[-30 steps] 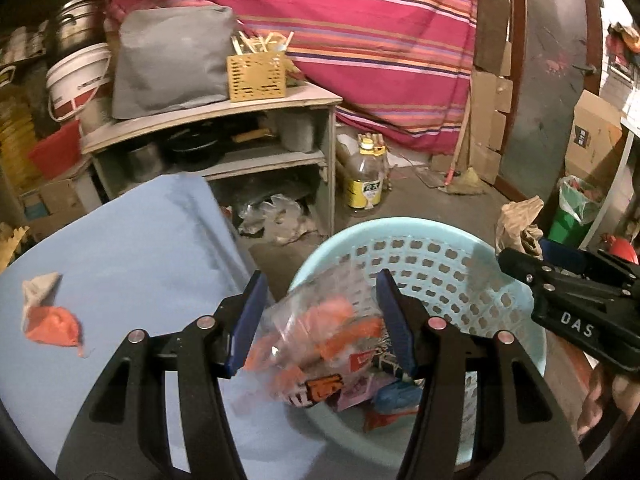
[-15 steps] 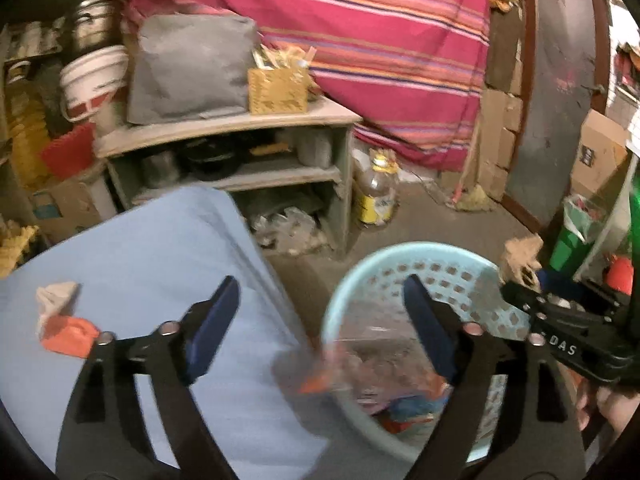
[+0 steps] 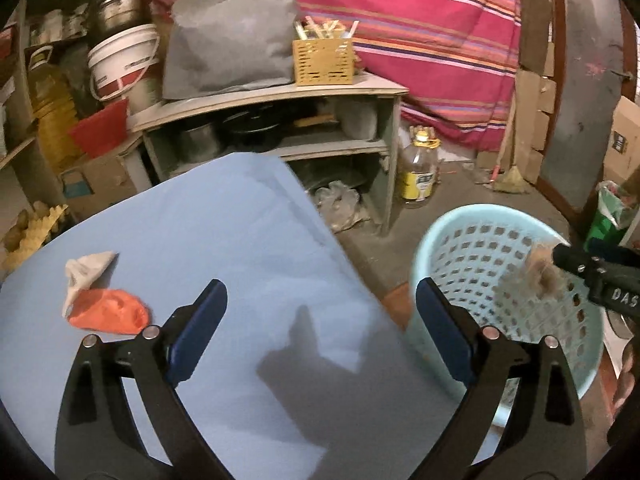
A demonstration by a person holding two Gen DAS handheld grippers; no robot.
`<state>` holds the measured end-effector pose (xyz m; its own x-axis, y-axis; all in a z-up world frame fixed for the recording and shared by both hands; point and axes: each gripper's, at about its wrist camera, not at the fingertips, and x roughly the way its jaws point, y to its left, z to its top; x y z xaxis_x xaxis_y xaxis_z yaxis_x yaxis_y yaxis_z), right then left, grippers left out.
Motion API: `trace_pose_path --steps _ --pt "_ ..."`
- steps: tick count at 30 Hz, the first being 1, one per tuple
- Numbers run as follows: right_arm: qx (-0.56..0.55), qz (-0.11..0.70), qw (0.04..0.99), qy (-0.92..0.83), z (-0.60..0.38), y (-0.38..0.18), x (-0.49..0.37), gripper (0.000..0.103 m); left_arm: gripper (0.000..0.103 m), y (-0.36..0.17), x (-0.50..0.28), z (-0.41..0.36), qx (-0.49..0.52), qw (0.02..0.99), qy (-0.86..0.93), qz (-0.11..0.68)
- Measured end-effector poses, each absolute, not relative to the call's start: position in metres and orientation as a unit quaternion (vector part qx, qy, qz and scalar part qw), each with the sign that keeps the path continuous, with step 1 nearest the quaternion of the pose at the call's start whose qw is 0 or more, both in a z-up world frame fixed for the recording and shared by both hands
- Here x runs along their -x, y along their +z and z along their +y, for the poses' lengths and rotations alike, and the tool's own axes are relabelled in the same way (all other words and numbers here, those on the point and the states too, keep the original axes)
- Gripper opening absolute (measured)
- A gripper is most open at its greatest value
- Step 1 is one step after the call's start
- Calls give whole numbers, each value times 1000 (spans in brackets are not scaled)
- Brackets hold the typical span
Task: Collect trash
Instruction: 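Open both tools to drop the plastic bag and paper bag into the basket, then grasp the white cloth with the left tool while the right tool grasps the orange bag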
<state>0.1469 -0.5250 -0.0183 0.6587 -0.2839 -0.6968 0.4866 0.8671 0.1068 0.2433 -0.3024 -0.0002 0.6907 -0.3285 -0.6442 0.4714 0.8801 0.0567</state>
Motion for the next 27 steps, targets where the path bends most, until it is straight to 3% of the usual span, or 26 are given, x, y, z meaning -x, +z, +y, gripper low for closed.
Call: trace_pose_path --steps 7,10,20,27 --pt "-147 357 896 -222 -501 -15 -164 88 97 9 -269 -238 -120 929 -158 312" --pt "-139 350 898 -228 -487 -11 -176 98 97 9 -290 -204 -122 933 -126 315" --pt "-139 333 904 -228 -418 2 -229 98 97 -9 -368 -100 -93 933 -43 345" --pt "-78 348 913 -200 -361 0 -266 98 97 -36 -398 -83 -90 922 -51 373"
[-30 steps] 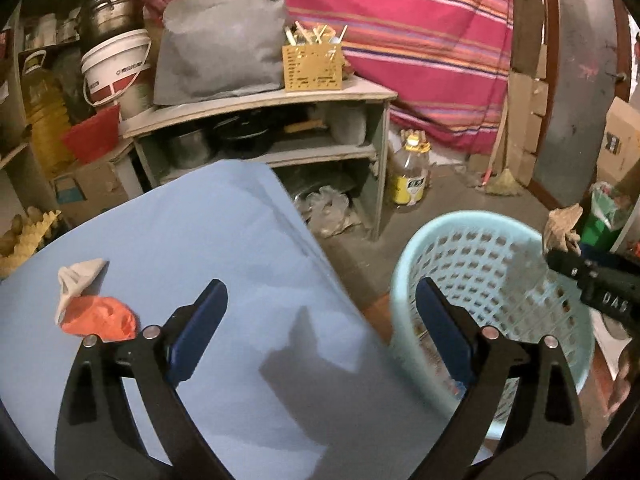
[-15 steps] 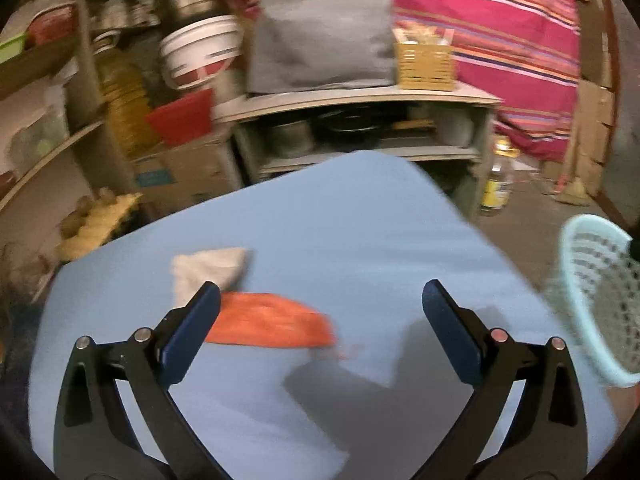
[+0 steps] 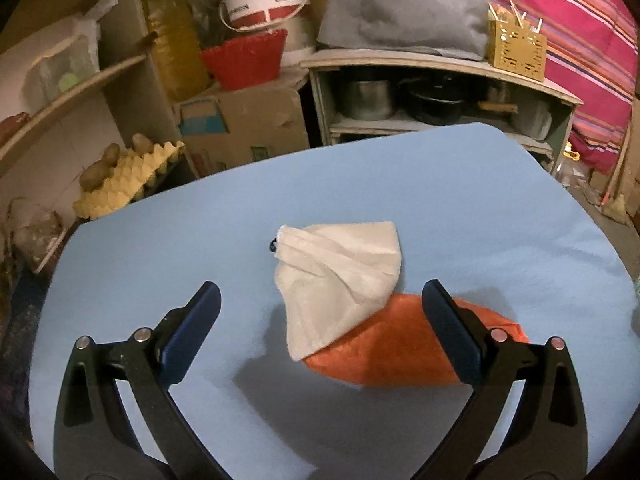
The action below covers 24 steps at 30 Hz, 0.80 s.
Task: Collect trash
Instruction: 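Grasp the white cloth with the left tool while the right tool grasps the orange bag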
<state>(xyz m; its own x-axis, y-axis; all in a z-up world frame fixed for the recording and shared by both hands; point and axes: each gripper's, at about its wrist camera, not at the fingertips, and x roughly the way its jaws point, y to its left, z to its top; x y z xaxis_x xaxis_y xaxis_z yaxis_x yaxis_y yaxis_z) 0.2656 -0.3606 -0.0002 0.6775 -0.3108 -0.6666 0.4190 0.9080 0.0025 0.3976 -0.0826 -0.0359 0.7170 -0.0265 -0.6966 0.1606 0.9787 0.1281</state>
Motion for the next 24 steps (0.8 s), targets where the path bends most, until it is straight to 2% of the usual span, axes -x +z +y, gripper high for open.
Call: trace_pose_path --steps 3,6,8,12,14,20,24 --pt "-59 363 913 -176 -343 -3 -274 98 91 -43 -404 -85 -90 917 -72 382" --pt "-37 367 914 -167 -325 -5 -283 98 75 -48 -408 -86 -91 912 -87 390" --pt "-33 370 915 -157 -317 -7 -286 98 57 -51 -411 -87 -86 909 -99 395" --pt "-34 369 919 -137 -302 -8 -291 98 42 -50 -412 -84 -84 910 -111 391" --pt "-29 373 918 -134 -295 -10 -295 98 30 -47 -407 -83 -90 911 -119 385" --pt "-37 383 915 -118 -275 -18 -306 98 20 -33 -387 -67 -113 920 -97 362" --pt "-52 385 917 -92 -253 -22 -314 98 20 -18 -372 -41 -94 924 -80 362"
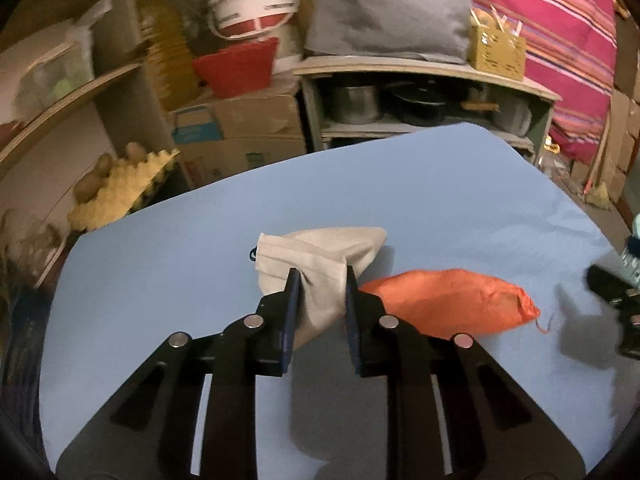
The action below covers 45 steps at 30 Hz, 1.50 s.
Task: Collect trash
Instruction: 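Grasp the white cloth with the left tool while the right tool grasps the orange bag, then carry the white cloth and orange bag over the light-blue basket with both tools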
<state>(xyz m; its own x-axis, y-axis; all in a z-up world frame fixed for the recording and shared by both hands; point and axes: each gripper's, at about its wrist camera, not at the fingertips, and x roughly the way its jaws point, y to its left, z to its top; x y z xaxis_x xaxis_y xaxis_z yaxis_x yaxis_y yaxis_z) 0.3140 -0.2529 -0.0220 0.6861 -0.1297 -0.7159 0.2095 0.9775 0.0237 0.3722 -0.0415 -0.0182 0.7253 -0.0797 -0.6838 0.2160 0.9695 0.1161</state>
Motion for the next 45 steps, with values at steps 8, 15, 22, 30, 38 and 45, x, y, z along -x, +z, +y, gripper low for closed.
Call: trace_pose_path --steps 8,15,22,30,38,45 --pt "-15 401 916 -25 -179 -32 -331 98 20 -3 -333 14 -56 928 -41 365" --pt "64 418 905 -36 -150 -48 -338 97 20 0 -326 39 -28 932 -32 361" --pt "52 428 902 -29 -155 -53 -351 51 20 3 -325 42 -20 932 -34 359" --pt "55 409 910 -31 -167 -45 -341 27 20 4 -321 40 -18 934 -32 357" --pt "41 376 925 -50 -216 -9 -309 26 20 11 -310 3 -43 939 -51 338" --pt "1 355 932 -75 -285 17 -269 26 20 20 -293 -63 -57 940 -83 327"
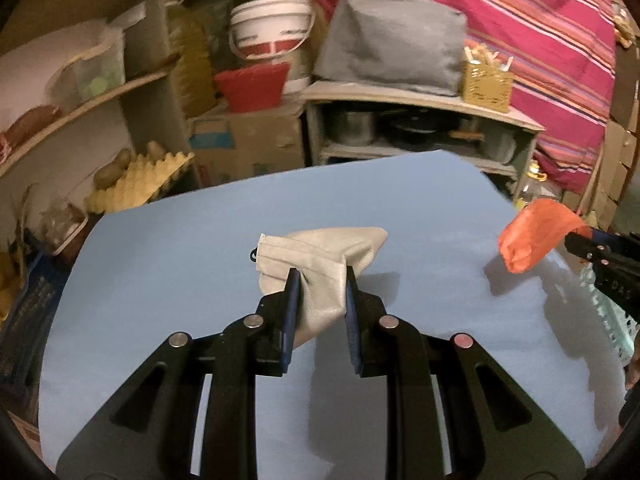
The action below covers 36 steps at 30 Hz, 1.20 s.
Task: Collect trash
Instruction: 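Carry the white cloth and orange bag over the light-blue basket with both tools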
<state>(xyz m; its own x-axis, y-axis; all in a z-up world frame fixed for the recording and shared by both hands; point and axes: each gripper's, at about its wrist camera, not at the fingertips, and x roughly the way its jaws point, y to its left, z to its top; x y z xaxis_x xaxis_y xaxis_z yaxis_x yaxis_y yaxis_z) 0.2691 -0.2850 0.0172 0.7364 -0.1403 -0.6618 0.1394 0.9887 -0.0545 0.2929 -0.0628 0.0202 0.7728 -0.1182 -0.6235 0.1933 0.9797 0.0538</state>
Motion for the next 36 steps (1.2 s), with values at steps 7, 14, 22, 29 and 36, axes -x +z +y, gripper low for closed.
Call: trace_pose_path --steps 7,14,22,29,36 --pt "-26 342 932 -116 -356 27 -227 26 20 31 -266 -133 -65 941 -126 308" --pt "-48 338 927 -155 -423 23 -183 26 20 33 -240 -201 -67 937 -168 298" --pt "-71 341 917 -195 -488 12 -142 26 21 28 -210 -280 -79 925 -225 297" --pt "-94 344 907 -225 -534 4 -116 26 21 15 -187 -343 -86 908 -274 304" --pt "-120 352 898 -234 -558 -8 -107 26 26 0 -182 -388 -98 897 -296 312"
